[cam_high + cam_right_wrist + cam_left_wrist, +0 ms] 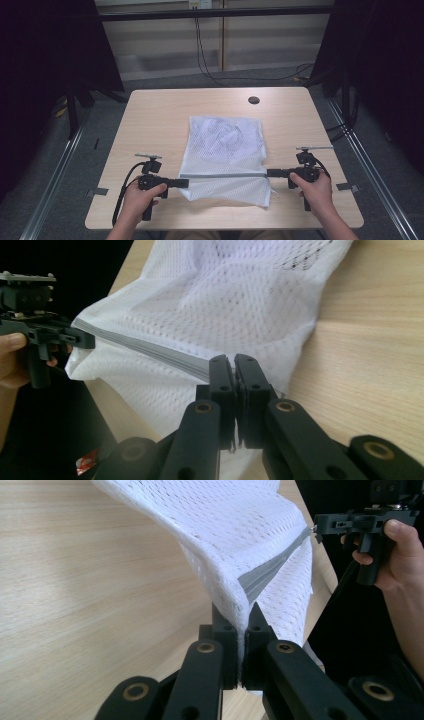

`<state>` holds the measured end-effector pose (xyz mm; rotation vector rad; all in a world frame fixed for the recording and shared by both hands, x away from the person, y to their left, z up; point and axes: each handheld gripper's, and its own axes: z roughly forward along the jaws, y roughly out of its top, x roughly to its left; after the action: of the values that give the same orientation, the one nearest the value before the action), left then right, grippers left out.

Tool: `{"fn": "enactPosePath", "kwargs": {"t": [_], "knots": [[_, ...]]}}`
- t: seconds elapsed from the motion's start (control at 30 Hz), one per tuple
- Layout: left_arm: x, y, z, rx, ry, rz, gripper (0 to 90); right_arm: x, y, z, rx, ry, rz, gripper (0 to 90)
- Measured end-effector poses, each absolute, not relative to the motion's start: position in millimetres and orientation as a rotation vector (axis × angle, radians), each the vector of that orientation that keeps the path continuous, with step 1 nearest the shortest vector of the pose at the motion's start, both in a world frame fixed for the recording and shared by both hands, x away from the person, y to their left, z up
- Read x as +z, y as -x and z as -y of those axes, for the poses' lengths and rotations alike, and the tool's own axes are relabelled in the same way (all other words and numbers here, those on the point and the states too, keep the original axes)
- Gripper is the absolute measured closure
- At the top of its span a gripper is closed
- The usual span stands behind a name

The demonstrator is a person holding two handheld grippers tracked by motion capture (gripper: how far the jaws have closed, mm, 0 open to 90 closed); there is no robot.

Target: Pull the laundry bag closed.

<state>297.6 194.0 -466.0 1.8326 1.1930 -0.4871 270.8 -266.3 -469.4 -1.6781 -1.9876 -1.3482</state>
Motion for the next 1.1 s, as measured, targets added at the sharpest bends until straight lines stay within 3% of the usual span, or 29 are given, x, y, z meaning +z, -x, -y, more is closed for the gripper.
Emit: {"fn": "enactPosePath", "kwargs": {"t": [0.77, 0.9, 0.97, 1.0, 1.1], "knots": [[-465.8, -296.4, -192.0, -0.502, -1.856, -1.140, 87.6, -468.8, -266.7, 272.5, -1.381, 1.678, 1.989, 87.0], [-463.8, -296.1, -192.8, -0.454, -1.858, -1.121, 72.9, -468.7, -266.2, 270.0, -1.388, 1.684, 2.001, 85.6], [-463.0, -296.5, -193.8, -0.429, -1.848, -1.123, 59.8, -467.0, -266.1, 268.9, -1.402, 1.675, 2.025, 76.0], [-462.7, -297.3, -194.4, -0.422, -1.862, -1.122, 49.0, -464.8, -265.9, 267.7, -1.426, 1.679, 2.031, 70.7], [-462.4, -298.2, -194.7, -0.392, -1.867, -1.126, 40.1, -462.0, -265.8, 266.2, -1.468, 1.665, 2.044, 61.3]]}}
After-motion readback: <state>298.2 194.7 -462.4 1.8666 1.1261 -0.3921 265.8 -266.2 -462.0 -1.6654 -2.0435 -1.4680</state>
